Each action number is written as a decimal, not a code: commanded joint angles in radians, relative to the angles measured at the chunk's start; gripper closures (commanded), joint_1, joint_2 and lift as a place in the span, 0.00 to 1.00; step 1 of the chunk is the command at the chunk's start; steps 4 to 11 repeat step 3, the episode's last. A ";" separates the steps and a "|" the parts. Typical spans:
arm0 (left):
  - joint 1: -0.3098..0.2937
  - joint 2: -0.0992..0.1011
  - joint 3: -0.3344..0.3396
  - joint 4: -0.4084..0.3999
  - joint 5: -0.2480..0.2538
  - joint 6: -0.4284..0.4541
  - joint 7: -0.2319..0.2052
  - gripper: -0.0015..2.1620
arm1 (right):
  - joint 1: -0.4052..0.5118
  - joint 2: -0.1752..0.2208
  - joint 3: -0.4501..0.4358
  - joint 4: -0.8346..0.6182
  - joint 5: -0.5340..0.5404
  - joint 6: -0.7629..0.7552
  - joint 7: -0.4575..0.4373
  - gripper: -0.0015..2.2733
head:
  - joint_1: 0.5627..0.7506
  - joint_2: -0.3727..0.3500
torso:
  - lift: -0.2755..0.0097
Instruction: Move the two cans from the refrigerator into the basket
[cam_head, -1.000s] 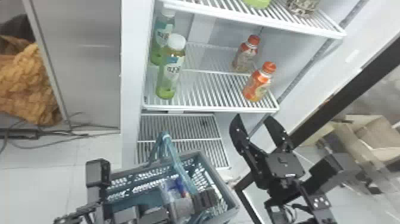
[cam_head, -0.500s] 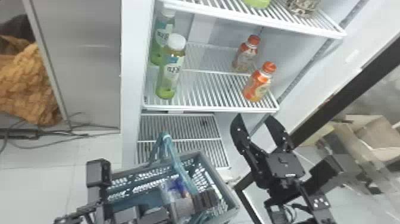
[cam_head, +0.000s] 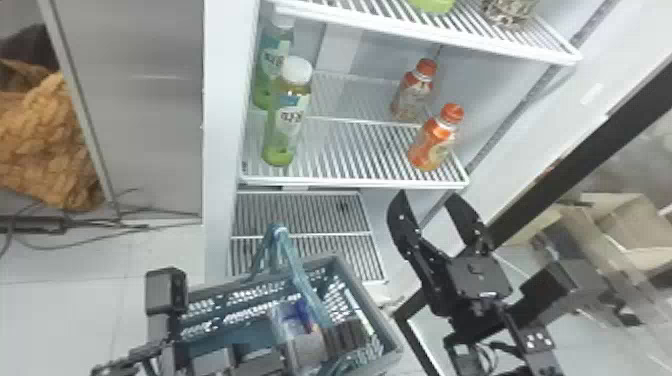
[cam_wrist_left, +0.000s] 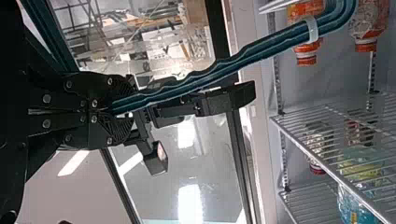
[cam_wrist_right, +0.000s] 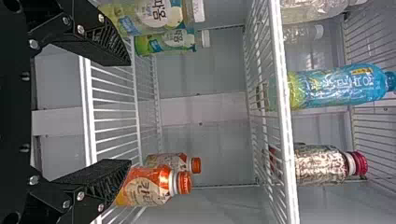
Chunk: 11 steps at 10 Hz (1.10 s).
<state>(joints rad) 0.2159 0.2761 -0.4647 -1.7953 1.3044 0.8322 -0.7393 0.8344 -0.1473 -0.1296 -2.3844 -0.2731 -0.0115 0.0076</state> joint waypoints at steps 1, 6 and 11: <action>0.000 0.000 0.002 0.000 -0.006 0.002 0.000 0.55 | 0.000 0.000 0.000 0.000 0.000 -0.001 0.000 0.13 | 0.70 0.03 | 0.00; 0.000 0.000 0.004 0.000 -0.012 0.002 0.000 0.55 | 0.000 0.000 0.000 0.000 0.000 -0.003 0.000 0.13 | 0.70 0.03 | 0.00; 0.000 0.000 0.004 0.000 -0.012 0.002 0.000 0.55 | 0.000 0.000 0.000 0.000 0.000 -0.003 0.000 0.13 | 0.70 0.03 | 0.00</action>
